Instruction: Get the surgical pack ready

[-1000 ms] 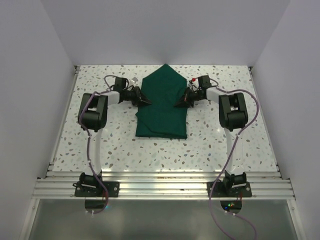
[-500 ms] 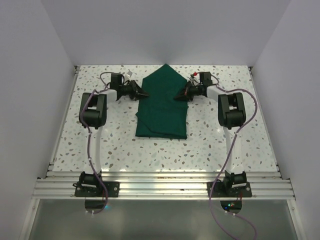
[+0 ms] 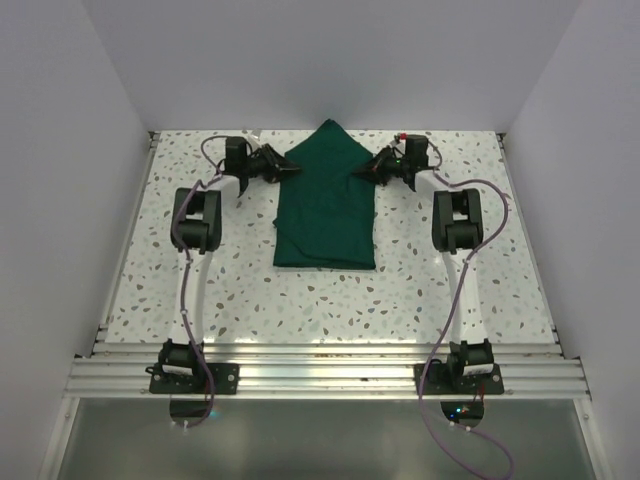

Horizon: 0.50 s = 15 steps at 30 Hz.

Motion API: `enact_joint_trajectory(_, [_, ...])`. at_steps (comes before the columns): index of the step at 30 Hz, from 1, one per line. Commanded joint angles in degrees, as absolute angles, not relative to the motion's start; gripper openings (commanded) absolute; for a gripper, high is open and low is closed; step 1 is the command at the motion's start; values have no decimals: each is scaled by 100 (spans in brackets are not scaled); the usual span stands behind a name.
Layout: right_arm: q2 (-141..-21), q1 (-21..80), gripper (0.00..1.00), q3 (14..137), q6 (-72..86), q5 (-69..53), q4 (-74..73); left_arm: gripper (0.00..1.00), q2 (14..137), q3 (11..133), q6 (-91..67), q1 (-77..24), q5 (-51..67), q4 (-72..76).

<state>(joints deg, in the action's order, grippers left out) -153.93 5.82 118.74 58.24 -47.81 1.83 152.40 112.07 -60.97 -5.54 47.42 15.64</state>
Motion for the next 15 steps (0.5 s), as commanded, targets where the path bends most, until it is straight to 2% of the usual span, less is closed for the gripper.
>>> enact_joint_trajectory(1, [-15758,387,9,12602,6300,-4043,475,26,15644,11996,-6485,-396,4368,2082])
enact_joint_trajectory(4, [-15663,299,23,12911,6294,-3955,483,34,15759,12278,-6653,-273,4377,2521])
enact_joint_trajectory(5, [-15549,264,34,12911,6206,-3877,388,38,15724,12278,-6610,-229,4351,2644])
enact_joint_trajectory(10, [-14969,141,49,12868,5435,-3973,-330,47,15074,11620,-6127,-18,4193,2918])
enact_joint_trajectory(12, [-14845,71,59,12858,5055,-3737,-780,49,14854,11418,-5934,-9,3991,2752])
enact_joint_trajectory(15, [-15002,9,63,13051,4659,-3674,-1238,51,14932,11452,-5713,-9,3815,2514])
